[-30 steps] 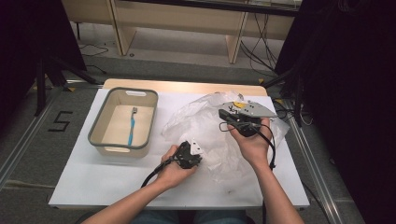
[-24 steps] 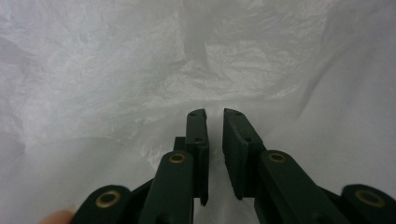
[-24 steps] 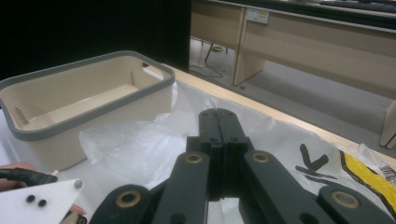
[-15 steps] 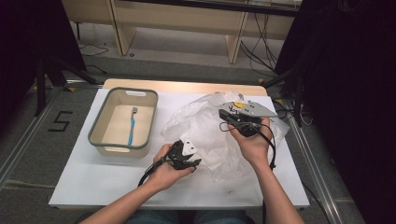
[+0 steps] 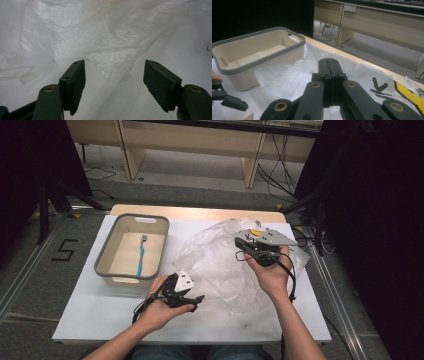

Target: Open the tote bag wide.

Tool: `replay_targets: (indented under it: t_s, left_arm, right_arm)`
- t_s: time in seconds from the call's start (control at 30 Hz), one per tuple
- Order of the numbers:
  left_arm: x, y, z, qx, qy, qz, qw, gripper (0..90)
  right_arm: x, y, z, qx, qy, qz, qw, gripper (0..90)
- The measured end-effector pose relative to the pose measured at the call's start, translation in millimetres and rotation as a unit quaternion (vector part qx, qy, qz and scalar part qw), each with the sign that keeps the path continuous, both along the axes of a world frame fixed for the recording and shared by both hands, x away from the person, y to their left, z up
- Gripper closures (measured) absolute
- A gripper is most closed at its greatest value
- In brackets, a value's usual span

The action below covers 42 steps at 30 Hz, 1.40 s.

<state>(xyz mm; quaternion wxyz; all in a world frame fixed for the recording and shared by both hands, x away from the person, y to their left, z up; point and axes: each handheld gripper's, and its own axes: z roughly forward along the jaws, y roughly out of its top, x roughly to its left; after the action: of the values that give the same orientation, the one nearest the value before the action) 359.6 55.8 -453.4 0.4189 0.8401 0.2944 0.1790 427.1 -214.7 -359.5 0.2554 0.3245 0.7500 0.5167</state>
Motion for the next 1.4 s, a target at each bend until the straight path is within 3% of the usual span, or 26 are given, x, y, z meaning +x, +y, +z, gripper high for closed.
replay_targets:
  t_s: [0.2, 0.5, 1.4]
  left_arm:
    - [-6.8, 17.6, 0.1, -0.005, -0.002, 0.009, 0.9999, 33.8]
    - [-9.6, 28.0, -2.0, -0.002, -0.002, 0.015, 0.9999, 33.4]
    - [-11.4, 33.5, -1.6, 0.006, -0.013, 0.033, 0.9994, 33.0]
  right_arm:
    - [0.1, -0.3, 0.7, 0.003, 0.000, -0.001, 1.0000, 90.0]
    - [0.9, -2.5, 0.9, 0.003, 0.001, -0.003, 1.0000, 90.0]
    - [-0.9, -4.6, 0.2, 0.004, 0.000, -0.002, 1.0000, 90.0]
